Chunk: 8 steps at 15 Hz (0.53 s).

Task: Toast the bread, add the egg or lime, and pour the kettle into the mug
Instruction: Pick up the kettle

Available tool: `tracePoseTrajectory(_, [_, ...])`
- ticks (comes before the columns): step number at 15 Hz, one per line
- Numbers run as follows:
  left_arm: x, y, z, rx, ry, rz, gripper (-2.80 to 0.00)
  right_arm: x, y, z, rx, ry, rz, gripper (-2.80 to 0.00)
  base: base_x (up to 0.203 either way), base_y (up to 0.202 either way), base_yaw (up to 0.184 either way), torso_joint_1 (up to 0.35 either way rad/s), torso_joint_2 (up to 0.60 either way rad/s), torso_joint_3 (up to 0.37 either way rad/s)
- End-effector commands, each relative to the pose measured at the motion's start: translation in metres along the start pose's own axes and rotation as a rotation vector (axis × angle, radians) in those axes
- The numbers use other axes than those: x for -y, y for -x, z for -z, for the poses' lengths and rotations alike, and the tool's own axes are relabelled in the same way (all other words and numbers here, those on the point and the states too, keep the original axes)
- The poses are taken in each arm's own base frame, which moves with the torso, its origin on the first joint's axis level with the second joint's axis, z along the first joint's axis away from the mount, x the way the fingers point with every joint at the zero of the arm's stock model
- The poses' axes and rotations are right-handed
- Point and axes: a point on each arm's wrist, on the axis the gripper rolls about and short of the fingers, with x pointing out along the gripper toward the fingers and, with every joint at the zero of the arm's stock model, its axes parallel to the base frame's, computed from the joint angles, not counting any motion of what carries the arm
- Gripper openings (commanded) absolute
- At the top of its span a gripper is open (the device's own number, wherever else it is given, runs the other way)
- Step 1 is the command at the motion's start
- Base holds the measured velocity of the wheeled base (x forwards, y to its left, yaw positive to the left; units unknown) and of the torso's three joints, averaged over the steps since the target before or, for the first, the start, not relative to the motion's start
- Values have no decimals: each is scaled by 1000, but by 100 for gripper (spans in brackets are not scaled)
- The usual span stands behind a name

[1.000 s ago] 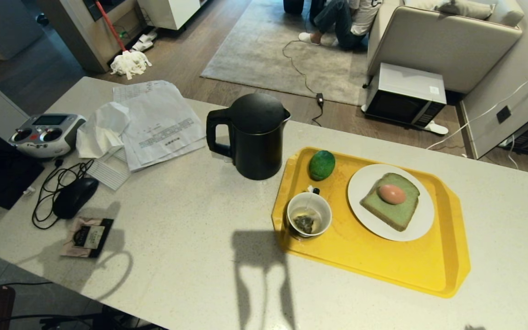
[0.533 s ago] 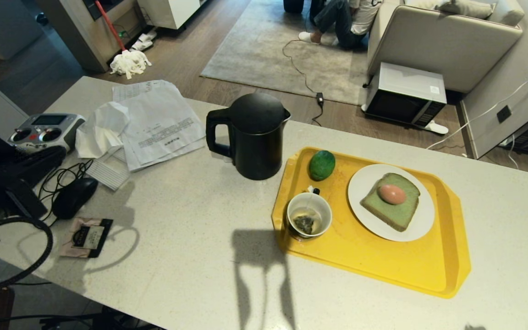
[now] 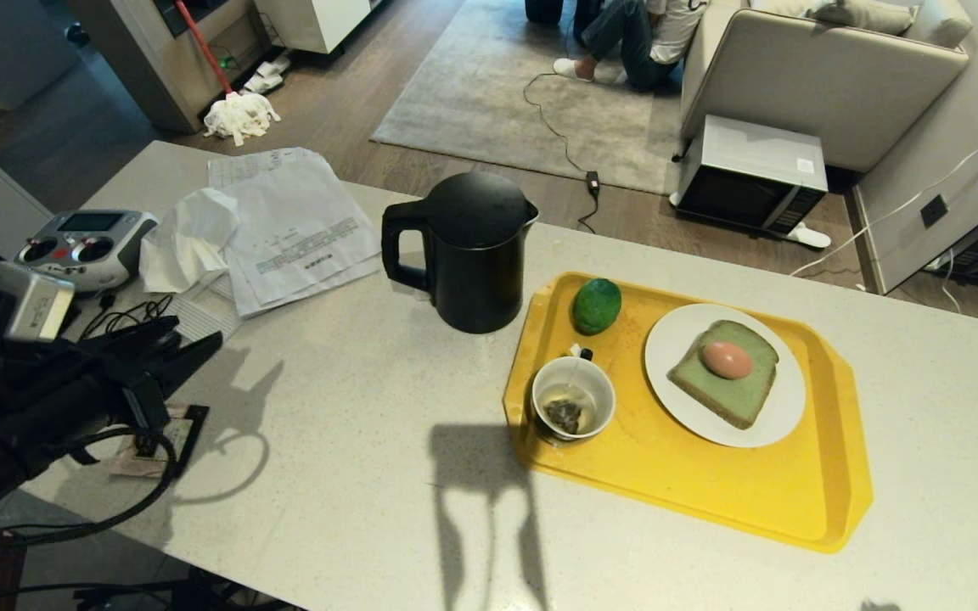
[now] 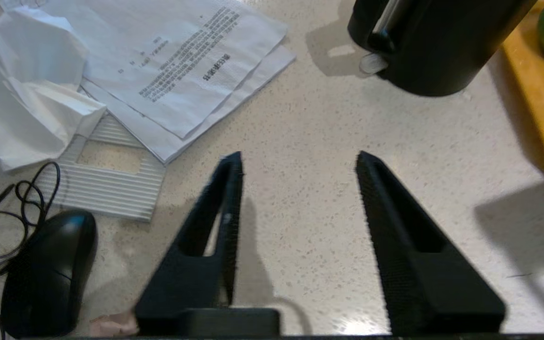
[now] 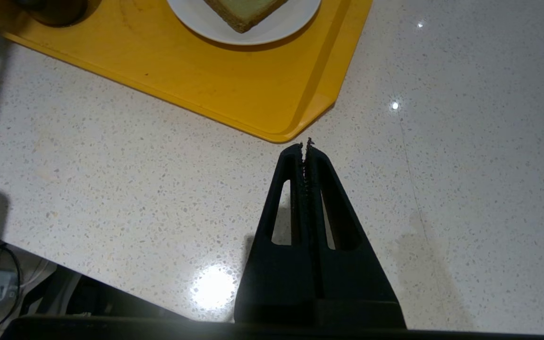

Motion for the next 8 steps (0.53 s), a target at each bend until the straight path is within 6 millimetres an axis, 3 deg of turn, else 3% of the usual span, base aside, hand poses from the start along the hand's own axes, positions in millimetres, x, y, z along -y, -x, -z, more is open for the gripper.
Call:
tracePoseTrajectory(1, [-9,-25,9,-14,-25,5,0,0,0,0,-1,1,-1,-280,0,0,0,0,0,0])
tracePoseTrajectory(5, [-24,-68,3,71,-117,-9,0,0,0,0,-1,1,0,-280,0,0,0,0,0,0])
tracePoseTrajectory(8, [-14,-96,3,124,-138,35,0,0,0,0,-1,1,-4,-280,0,0,0,0,0,0])
